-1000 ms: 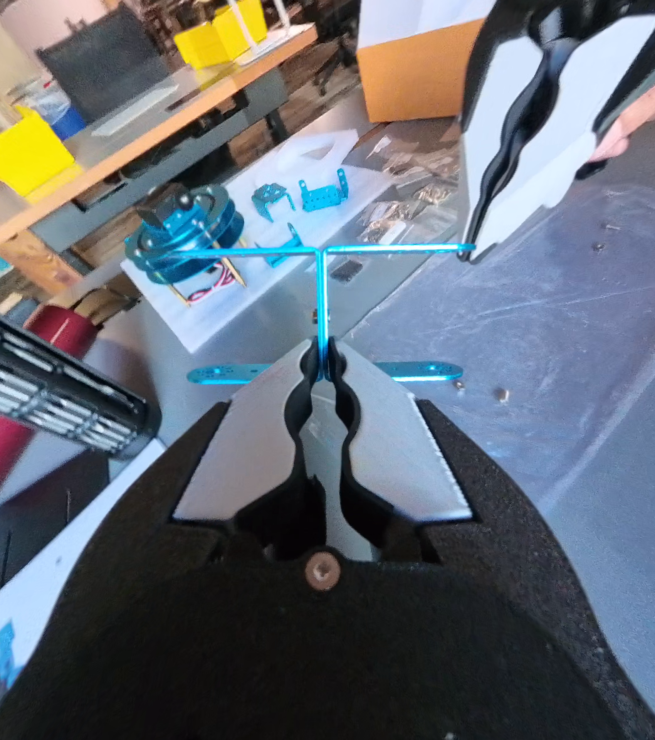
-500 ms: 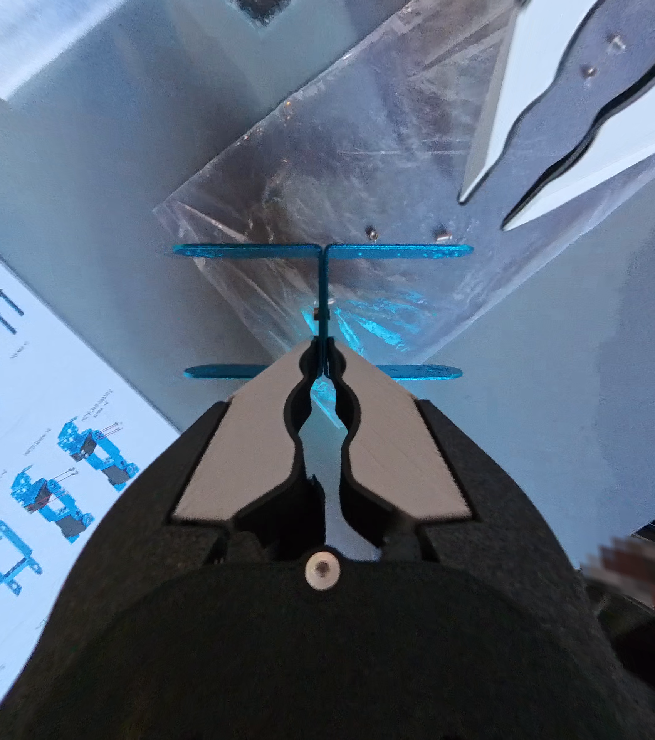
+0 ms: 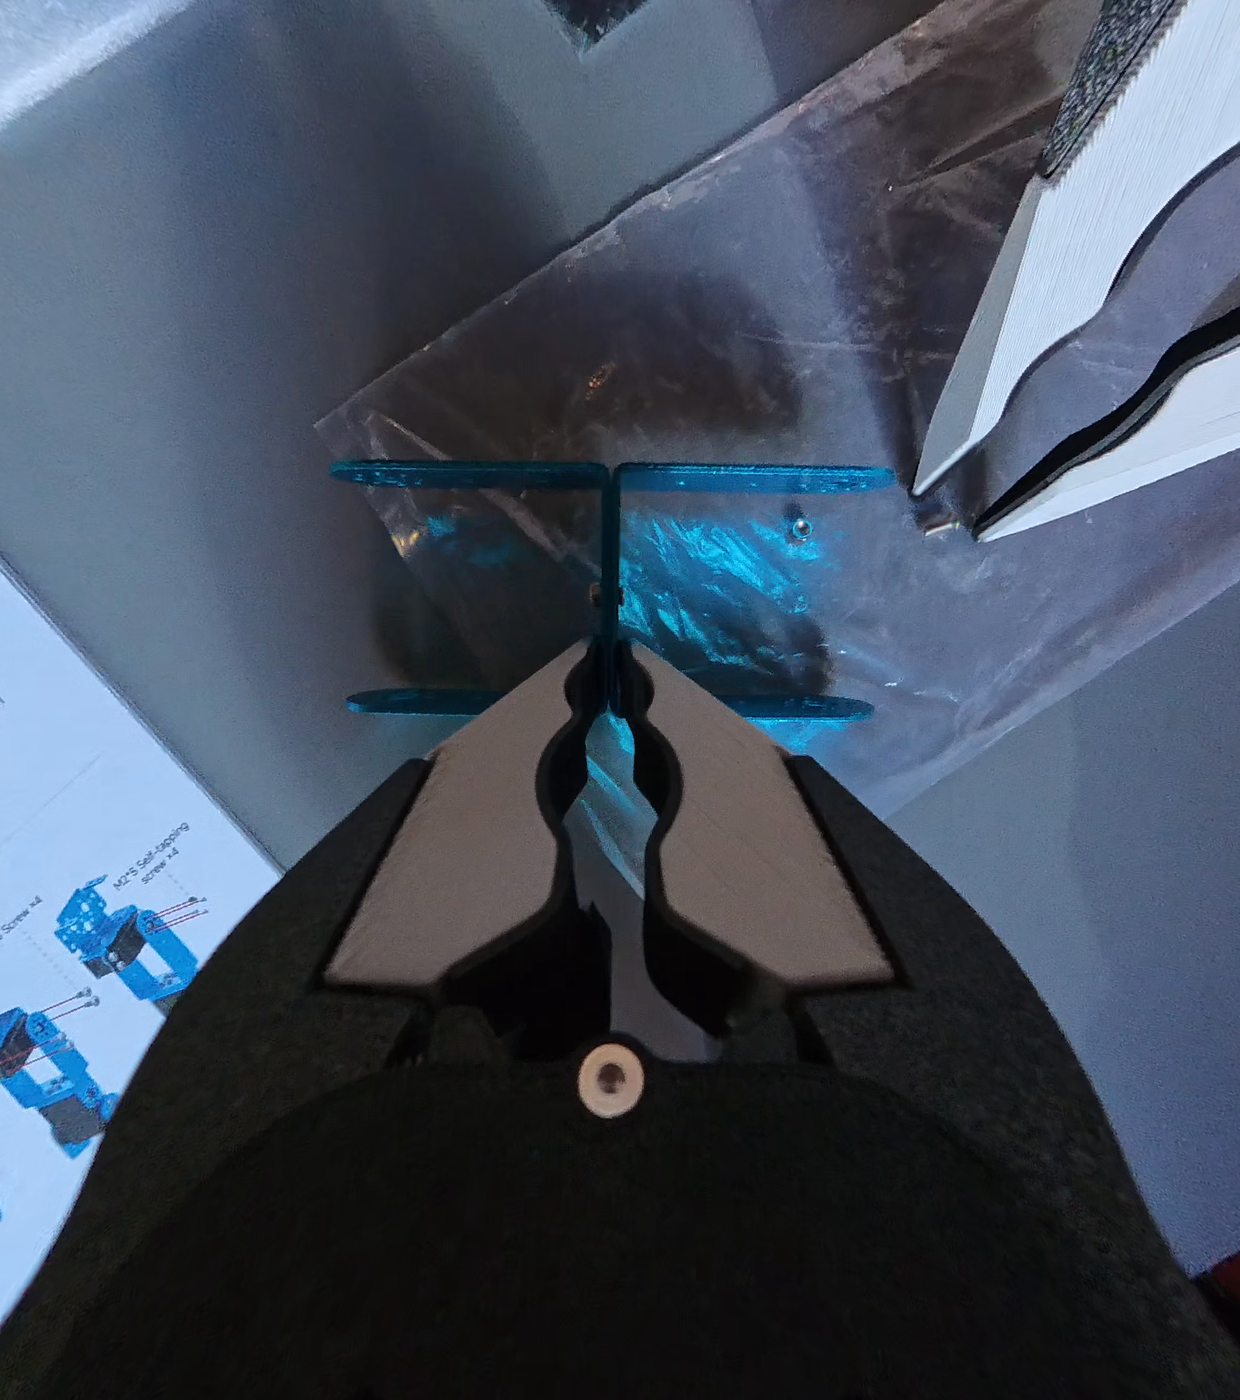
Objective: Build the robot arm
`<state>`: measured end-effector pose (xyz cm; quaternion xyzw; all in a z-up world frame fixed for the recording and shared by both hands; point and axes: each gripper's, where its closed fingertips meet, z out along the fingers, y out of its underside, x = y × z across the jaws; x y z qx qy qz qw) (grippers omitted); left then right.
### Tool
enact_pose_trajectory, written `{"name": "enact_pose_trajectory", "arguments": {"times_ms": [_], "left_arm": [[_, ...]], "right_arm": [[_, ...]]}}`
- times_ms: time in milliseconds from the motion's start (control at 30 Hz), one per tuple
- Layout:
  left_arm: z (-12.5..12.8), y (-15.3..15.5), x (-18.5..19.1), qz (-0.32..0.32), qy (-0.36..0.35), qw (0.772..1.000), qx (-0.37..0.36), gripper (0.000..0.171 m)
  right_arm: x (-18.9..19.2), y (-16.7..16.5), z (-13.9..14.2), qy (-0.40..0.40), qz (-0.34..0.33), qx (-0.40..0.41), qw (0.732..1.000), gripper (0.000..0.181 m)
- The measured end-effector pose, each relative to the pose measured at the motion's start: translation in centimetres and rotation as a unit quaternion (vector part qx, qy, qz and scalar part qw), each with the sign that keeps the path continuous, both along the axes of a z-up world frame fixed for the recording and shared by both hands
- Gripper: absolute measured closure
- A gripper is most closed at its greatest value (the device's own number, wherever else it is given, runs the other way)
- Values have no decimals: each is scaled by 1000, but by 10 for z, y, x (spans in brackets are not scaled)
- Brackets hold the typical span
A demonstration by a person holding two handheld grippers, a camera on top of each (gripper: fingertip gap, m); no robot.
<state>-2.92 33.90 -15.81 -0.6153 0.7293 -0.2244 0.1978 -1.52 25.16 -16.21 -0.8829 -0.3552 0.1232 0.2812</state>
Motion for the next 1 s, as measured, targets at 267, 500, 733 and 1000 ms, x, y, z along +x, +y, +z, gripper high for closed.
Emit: {"name": "enact_pose_trajectory", "arguments": {"times_ms": [267, 500, 733, 1000], "left_arm": [[1, -4, 0, 7, 0, 1000, 22, 168], [6, -8, 4, 5, -6, 1000, 24, 169], [12, -11, 10, 1, -31, 999, 25, 169], [9, -29, 15, -54, -51, 997, 4, 169]], "right_arm": [[-1, 2, 2, -9, -5, 0, 1000, 170], [-5, 1, 0, -4, -2, -1, 1000, 179], [-6, -2, 12, -3, 0, 10, 1000, 181], [-10, -7, 31, -21, 13, 58, 998, 181]]}}
